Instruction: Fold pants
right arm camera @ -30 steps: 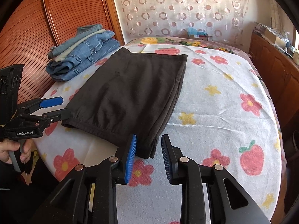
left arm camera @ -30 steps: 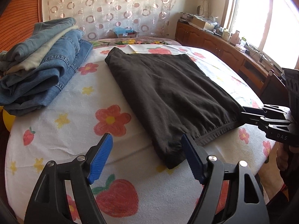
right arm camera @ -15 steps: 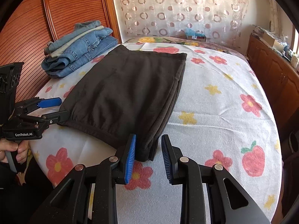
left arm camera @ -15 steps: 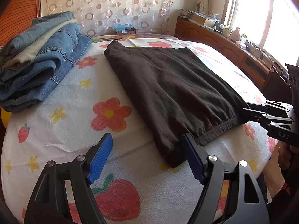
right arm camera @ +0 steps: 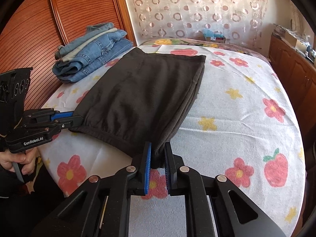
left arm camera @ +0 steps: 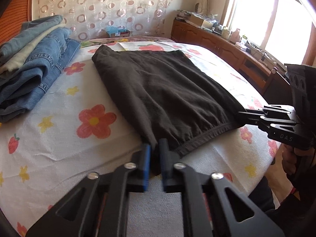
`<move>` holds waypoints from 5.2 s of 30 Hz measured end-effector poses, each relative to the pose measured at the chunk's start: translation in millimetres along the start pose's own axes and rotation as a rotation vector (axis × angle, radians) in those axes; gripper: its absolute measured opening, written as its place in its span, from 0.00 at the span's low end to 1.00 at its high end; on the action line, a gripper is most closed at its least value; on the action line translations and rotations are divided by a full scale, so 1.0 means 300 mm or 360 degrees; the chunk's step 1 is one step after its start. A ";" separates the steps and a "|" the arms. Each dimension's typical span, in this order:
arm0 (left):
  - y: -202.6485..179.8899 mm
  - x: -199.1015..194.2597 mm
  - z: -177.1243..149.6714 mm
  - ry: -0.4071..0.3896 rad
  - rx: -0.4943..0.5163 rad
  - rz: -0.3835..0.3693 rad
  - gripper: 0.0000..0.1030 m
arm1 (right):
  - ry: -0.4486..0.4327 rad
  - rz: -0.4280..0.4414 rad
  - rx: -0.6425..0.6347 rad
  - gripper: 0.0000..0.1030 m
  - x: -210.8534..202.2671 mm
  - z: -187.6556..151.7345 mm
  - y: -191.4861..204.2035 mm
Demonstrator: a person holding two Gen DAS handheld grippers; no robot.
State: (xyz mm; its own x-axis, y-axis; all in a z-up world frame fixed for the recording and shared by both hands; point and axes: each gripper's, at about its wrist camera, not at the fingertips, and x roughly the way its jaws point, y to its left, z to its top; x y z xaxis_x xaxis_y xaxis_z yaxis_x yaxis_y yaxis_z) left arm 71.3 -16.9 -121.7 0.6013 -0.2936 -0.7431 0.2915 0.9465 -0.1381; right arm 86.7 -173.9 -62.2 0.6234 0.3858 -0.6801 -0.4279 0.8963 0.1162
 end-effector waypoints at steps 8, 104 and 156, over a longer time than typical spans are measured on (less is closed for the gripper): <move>-0.005 -0.101 0.035 -0.0116 0.0006 -0.0031 0.04 | -0.0067 0.0063 0.0008 0.11 -0.085 0.014 0.004; 0.094 -0.027 0.153 -0.0127 -0.0043 0.0016 0.12 | -0.0090 -0.0001 0.0043 0.08 0.069 0.108 -0.075; 0.136 0.061 0.200 -0.0058 -0.0045 0.0067 0.54 | -0.0027 0.0025 0.0068 0.28 0.133 0.158 -0.103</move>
State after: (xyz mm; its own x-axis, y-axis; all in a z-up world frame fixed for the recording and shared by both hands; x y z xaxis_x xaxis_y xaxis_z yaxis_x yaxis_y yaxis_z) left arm 138.9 8.3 -101.5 0.6395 -0.2580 -0.7242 0.2450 0.9613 -0.1261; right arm 155.8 -175.7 -58.5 0.6280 0.4031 -0.6657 -0.4094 0.8986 0.1578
